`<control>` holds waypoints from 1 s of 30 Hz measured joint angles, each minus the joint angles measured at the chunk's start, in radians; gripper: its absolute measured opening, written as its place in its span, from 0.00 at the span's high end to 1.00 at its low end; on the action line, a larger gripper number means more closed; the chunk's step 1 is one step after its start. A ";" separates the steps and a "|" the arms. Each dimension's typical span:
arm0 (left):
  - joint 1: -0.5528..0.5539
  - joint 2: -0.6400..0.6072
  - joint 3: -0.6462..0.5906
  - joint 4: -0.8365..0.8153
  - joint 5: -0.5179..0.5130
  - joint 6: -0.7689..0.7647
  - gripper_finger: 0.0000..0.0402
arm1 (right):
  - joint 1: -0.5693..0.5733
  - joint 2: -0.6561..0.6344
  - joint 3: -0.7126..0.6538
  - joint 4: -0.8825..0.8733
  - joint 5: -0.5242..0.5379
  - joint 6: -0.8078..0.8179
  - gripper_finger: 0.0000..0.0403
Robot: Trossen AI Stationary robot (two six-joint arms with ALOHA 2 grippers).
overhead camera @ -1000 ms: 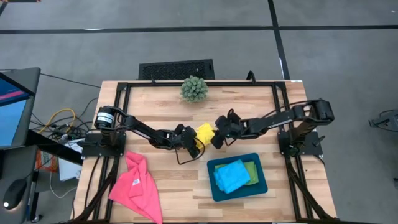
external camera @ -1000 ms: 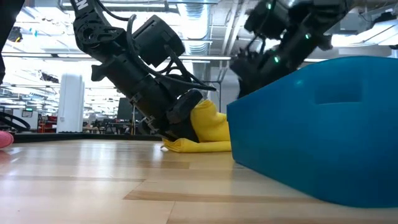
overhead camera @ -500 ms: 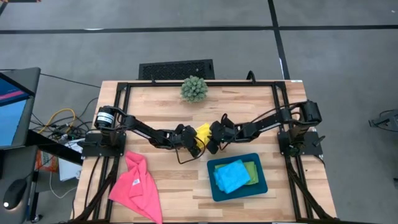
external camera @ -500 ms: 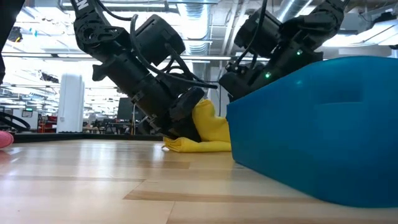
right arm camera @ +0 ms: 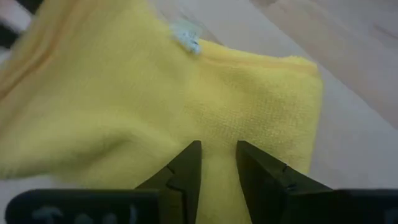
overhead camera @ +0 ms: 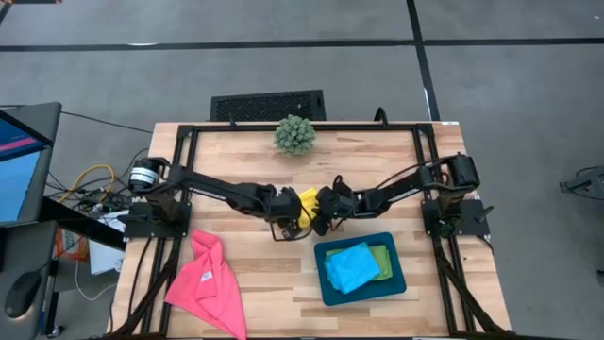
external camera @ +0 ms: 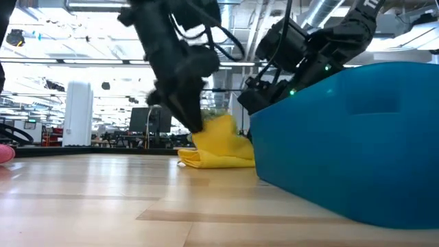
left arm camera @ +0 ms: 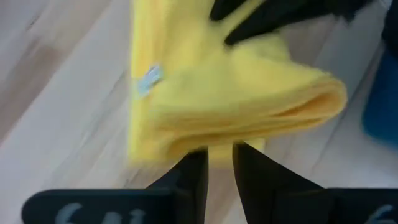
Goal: Fold microfiber towels
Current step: Fold the yellow microfiber towel
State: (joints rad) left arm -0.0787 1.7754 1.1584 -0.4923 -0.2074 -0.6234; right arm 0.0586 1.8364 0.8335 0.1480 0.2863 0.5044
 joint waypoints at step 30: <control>-0.147 0.111 -0.019 0.214 -0.196 0.051 0.84 | -0.022 -0.091 0.003 -0.107 0.018 -0.060 0.70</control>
State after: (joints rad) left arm -0.2253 1.8866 1.1389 -0.2779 -0.4030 -0.5728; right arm 0.0365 1.7455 0.8367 0.0411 0.3038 0.4439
